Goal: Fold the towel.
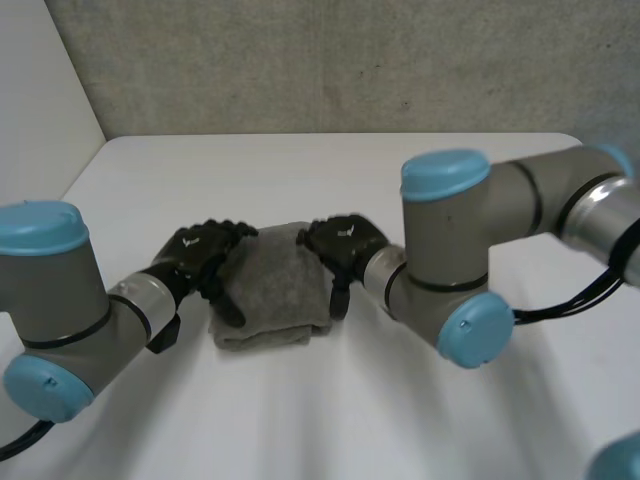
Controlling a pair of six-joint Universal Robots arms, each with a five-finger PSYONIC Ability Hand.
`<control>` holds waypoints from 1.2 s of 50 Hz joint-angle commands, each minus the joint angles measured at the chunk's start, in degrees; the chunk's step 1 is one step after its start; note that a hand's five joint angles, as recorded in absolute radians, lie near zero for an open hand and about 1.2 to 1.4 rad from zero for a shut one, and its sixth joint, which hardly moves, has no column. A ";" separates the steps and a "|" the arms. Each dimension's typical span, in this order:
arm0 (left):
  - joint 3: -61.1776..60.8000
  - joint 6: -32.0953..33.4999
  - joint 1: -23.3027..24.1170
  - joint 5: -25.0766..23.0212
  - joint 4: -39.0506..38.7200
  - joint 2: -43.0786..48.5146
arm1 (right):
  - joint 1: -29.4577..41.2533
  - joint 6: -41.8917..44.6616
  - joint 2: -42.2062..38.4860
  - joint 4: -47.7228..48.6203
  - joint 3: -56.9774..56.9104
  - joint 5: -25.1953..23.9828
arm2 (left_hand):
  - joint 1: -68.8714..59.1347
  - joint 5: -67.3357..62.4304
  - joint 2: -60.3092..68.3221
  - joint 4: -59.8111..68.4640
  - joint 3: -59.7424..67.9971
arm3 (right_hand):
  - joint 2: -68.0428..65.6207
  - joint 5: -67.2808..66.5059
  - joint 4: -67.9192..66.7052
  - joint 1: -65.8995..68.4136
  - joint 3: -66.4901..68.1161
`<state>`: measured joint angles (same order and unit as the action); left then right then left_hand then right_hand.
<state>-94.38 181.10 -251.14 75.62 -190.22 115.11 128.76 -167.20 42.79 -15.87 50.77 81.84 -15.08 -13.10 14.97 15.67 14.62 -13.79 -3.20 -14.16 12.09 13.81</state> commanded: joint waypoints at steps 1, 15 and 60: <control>2.62 -3.21 2.67 -0.12 0.99 -6.83 | -2.11 -4.36 10.65 0.58 1.61 -0.01 | 4.36 12.38 -4.25 -4.95 -3.90 | 3.79 3.20 4.16 -2.09 -3.81; 13.78 -5.49 2.32 5.33 11.63 -23.61 | -10.90 -5.68 30.16 4.89 13.92 7.73 | 4.36 12.38 -4.25 -4.95 -3.90 | 3.79 3.20 4.16 -2.09 -3.81; 21.42 -5.14 3.29 12.36 22.00 -18.95 | -13.80 -5.86 36.14 9.81 21.65 5.98 | 4.19 12.21 -4.08 -4.78 -3.74 | 3.79 3.20 4.16 -2.09 -3.81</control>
<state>-73.39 176.39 -247.81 88.32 -167.81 96.28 114.05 -173.04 80.18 -6.18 72.37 90.63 -14.99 -12.87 14.71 15.67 14.52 -13.79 -3.20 -14.16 12.09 13.81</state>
